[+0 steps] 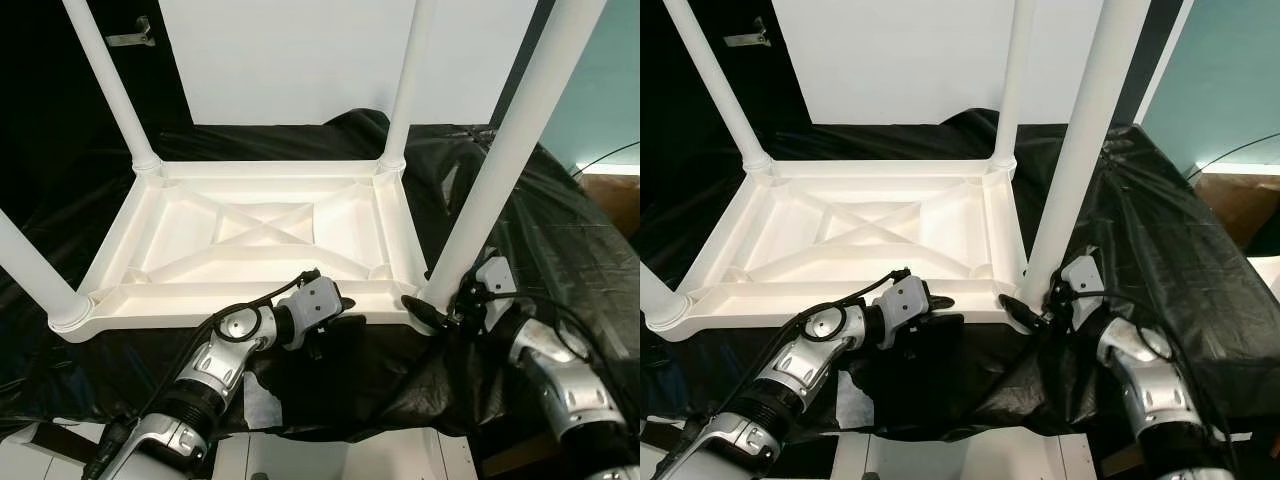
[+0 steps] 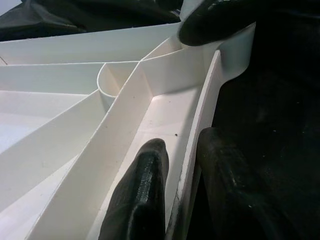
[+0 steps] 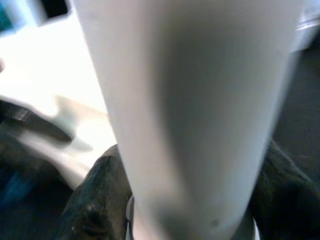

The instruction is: Building children table

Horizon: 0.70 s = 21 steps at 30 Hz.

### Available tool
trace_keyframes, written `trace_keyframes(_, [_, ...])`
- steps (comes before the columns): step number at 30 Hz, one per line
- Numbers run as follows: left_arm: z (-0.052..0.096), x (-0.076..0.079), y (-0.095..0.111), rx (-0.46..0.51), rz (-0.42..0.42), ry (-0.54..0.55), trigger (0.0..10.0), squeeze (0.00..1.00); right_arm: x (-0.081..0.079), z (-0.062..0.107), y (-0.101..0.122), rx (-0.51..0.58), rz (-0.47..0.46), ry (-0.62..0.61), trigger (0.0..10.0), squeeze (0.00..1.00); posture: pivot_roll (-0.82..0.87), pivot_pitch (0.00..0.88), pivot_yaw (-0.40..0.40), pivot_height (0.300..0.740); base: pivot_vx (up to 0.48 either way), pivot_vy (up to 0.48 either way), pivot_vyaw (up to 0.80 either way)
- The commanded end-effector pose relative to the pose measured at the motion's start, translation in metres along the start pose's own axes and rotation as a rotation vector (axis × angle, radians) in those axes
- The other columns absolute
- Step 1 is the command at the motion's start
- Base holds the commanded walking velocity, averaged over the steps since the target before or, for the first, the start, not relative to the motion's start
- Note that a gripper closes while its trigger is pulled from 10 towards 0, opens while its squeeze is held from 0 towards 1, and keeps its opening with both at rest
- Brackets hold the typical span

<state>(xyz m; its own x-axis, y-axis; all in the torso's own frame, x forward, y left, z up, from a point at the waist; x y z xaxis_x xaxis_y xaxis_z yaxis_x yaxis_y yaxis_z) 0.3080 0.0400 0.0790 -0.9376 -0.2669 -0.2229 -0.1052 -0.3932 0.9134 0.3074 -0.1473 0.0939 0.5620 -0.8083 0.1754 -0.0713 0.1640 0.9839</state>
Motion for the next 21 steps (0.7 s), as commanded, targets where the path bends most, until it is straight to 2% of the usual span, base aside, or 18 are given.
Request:
trace_keyframes(1, [-0.005,0.018,-0.026,-0.101,0.047,-0.056,10.0,0.0,-0.021,-0.007,-0.011,-0.015,-0.031,-0.039,0.0,0.0,0.0,0.015,-0.026,0.74,0.0,0.0,0.0])
trace_keyframes(3, [-0.005,0.019,-0.026,-0.101,0.048,-0.06,10.0,0.0,-0.009,-0.006,-0.011,0.004,-0.044,-0.277,0.0,0.0,-0.01,0.017,-0.025,0.74,0.0,0.0,0.0])
trace_keyframes(5, [-0.005,0.019,-0.026,-0.101,0.048,-0.06,10.0,0.0,-0.009,-0.006,-0.011,0.004,-0.044,-0.277,0.0,0.0,-0.01,0.017,-0.025,0.74,0.0,0.0,0.0])
trace_keyframes(6, [-0.006,0.019,-0.026,-0.101,0.048,-0.062,10.0,0.0,-0.005,-0.003,-0.013,-0.003,-0.047,-0.352,0.0,0.0,-0.01,0.018,-0.025,0.74,0.0,0.0,0.0])
trace_keyframes(7, [-0.006,0.019,-0.026,-0.101,0.048,-0.062,10.0,0.0,-0.005,-0.003,-0.013,-0.003,-0.047,-0.352,0.0,0.0,-0.01,0.018,-0.025,0.74,0.0,0.0,0.0])
trace_keyframes(8, [-0.006,0.019,-0.026,-0.101,0.047,-0.063,10.0,0.0,0.004,0.003,-0.016,-0.018,-0.049,-0.478,0.0,0.0,0.0,0.021,-0.026,0.74,0.0,0.0,0.0])
trace_keyframes(9, [-0.006,0.019,-0.026,-0.101,0.047,-0.063,10.0,0.0,0.004,0.003,-0.016,-0.018,-0.049,-0.478,0.0,0.0,0.0,0.021,-0.026,0.74,0.0,0.0,0.0])
trace_keyframes(11, [-0.006,0.02,-0.026,-0.101,0.047,-0.065,10.0,0.0,0.017,0.016,-0.025,-0.068,-0.066,-0.689,0.0,0.0,0.0,0.023,-0.028,0.74,0.0,0.0,0.0])
trace_keyframes(12, [-0.005,0.02,-0.027,-0.102,0.048,-0.066,10.0,0.0,0.018,0.019,-0.028,-0.091,-0.074,-0.759,0.0,0.0,0.01,0.023,-0.028,0.74,0.0,0.0,0.0])
trace_keyframes(14, [-0.005,0.021,-0.027,-0.102,0.049,-0.066,10.0,0.0,0.015,0.018,-0.028,-0.1,-0.077,-0.781,0.0,0.0,0.01,0.023,-0.028,0.74,0.0,0.0,0.0])
trace_keyframes(16, [-0.005,0.021,-0.028,-0.102,0.051,-0.066,10.0,0.0,0.007,0.011,-0.026,-0.089,-0.082,-0.746,0.0,0.0,0.01,0.022,-0.028,0.74,0.0,0.0,0.0])
trace_keyframes(21, [-0.004,0.021,-0.028,-0.105,0.051,-0.065,10.0,0.0,0.004,0.004,-0.022,-0.073,-0.053,-0.688,0.0,0.0,0.01,0.02,-0.027,0.74,0.0,0.0,0.0])
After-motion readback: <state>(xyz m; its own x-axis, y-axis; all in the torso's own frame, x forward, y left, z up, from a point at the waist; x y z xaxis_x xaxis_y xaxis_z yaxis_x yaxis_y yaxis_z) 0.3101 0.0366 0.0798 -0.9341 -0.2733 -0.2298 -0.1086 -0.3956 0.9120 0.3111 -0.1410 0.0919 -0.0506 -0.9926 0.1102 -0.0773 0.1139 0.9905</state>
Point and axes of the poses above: a point about 5 cm out from each wrist's last joint towards the gripper, its own z axis pointing back from the gripper into the wrist, its own y axis along the axis of the wrist's last joint, x = y × z, the point moved 4 cm from there along -z, pointing out of the wrist towards the gripper, and after that the axes turned 4 degrees about z, right-handed, at the moved point
